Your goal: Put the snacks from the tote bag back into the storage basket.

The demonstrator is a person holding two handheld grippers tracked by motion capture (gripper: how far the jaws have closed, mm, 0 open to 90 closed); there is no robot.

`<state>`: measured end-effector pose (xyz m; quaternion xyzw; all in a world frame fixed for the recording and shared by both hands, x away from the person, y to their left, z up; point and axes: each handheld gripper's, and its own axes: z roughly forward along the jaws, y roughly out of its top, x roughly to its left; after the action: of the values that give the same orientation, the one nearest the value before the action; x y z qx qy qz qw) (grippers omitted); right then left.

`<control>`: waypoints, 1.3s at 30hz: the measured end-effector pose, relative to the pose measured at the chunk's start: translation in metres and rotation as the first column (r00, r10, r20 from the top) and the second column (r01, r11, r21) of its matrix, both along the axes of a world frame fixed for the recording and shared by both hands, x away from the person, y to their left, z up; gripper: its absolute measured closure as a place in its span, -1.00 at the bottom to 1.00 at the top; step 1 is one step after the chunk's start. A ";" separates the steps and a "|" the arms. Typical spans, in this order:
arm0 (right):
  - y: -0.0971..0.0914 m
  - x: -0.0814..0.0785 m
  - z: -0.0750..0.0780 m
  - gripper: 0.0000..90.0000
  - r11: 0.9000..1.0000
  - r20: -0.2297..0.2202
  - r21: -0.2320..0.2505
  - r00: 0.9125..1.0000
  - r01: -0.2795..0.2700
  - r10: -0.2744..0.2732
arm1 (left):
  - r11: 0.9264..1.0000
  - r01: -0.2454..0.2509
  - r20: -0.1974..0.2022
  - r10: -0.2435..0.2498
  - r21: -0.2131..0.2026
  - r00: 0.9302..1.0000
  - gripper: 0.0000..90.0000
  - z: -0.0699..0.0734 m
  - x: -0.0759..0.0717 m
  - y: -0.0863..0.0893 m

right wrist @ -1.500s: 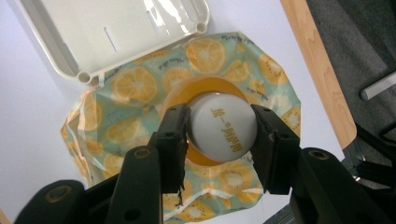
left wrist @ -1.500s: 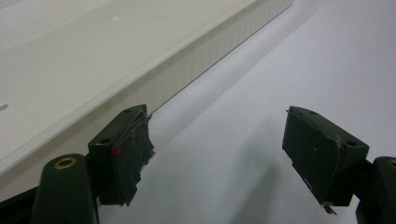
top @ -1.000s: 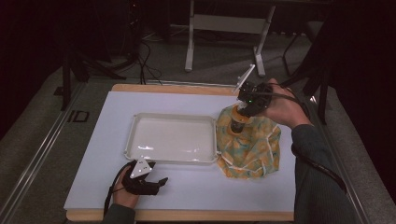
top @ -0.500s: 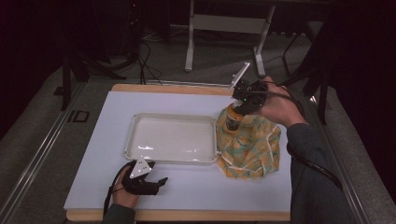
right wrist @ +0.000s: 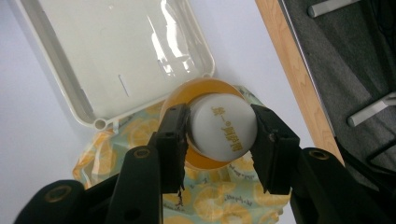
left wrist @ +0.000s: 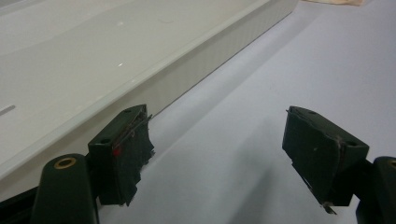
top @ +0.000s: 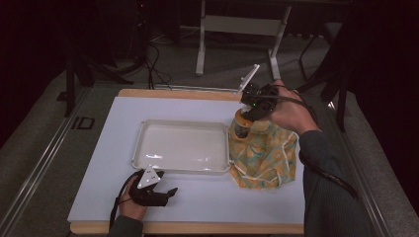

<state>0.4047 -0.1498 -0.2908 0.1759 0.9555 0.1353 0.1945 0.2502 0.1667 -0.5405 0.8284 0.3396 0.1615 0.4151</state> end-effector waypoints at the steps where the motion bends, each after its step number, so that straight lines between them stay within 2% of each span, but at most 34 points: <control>1: 0.001 0.000 0.000 0.30 1.000 0.000 0.001 1.000 -0.005 0.005 | 1.000 0.000 0.000 0.000 0.000 1.000 -0.48 0.000 0.000 0.000; 24: 0.031 -0.005 -0.011 0.30 0.998 -0.017 0.035 0.998 -0.060 0.061 | 1.000 0.001 0.000 -0.001 -0.003 1.000 -0.48 0.000 0.000 0.000; 39: 0.039 -0.009 -0.017 0.30 0.996 -0.023 0.042 0.996 -0.080 0.081 | 1.000 0.000 -0.001 0.000 -0.004 1.000 -0.48 0.000 0.000 0.000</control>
<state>0.3956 -0.1110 -0.3079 0.1431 0.9611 0.1603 0.1736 0.2503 0.1670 -0.5405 0.8277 0.3400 0.1603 0.4168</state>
